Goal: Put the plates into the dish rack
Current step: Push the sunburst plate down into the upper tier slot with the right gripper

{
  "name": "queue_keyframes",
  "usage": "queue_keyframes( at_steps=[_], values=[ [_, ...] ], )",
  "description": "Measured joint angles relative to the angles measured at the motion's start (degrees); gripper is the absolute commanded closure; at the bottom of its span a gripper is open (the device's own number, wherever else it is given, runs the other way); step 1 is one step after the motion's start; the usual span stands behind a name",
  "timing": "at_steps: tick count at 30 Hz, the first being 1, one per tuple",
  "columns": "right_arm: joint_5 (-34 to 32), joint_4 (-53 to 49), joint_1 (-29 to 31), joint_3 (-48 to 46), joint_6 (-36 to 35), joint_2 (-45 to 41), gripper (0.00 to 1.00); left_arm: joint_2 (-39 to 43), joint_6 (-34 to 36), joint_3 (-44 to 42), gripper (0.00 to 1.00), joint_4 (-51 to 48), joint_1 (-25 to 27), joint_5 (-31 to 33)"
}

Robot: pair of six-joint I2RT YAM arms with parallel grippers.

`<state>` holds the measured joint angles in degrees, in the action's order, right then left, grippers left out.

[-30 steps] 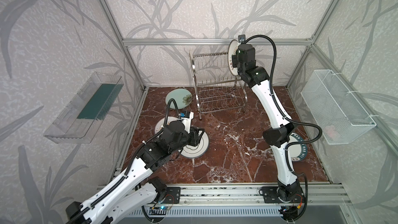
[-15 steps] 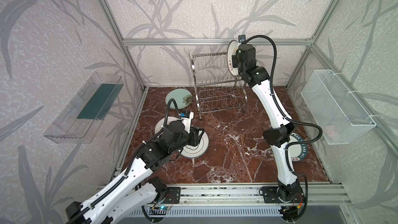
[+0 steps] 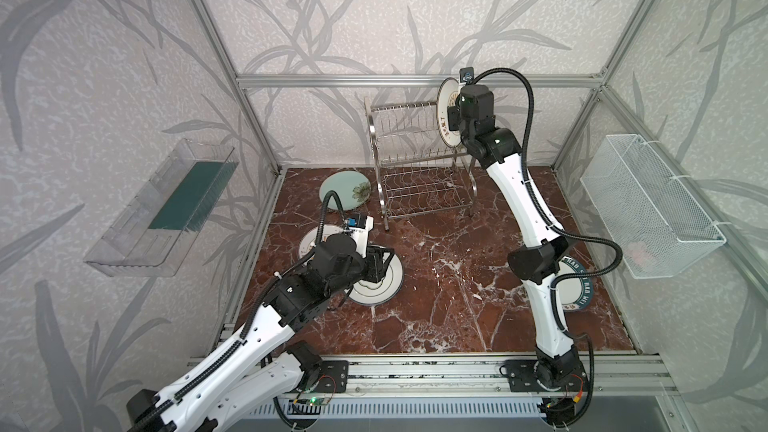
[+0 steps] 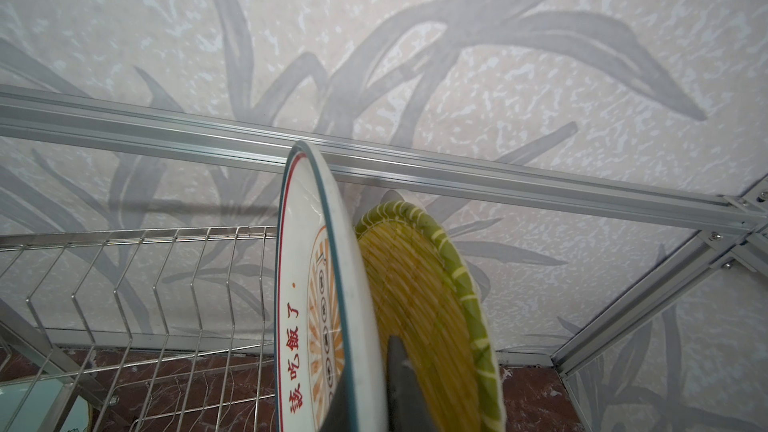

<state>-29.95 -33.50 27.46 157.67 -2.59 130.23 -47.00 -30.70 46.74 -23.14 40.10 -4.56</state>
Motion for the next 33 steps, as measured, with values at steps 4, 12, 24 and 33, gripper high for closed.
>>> queue_keyframes(
  at_steps=[4,12,24,33],
  values=[
    [0.0,-0.1,0.0,0.0,0.0,0.0,1.0,0.0,0.0,0.0,0.54,0.0,0.0,0.0],
    [0.6,-1.1,0.3,0.0,0.5,0.0,1.0,0.3,0.0,-0.5,0.54,0.0,0.0,0.0],
    [0.4,-1.9,0.4,0.0,2.3,0.0,0.98,0.8,0.0,-0.9,0.54,0.0,0.0,0.1],
    [-0.1,-2.2,0.5,0.0,3.7,0.0,0.92,1.2,0.0,-0.9,0.54,0.0,0.0,0.2]
  ],
)
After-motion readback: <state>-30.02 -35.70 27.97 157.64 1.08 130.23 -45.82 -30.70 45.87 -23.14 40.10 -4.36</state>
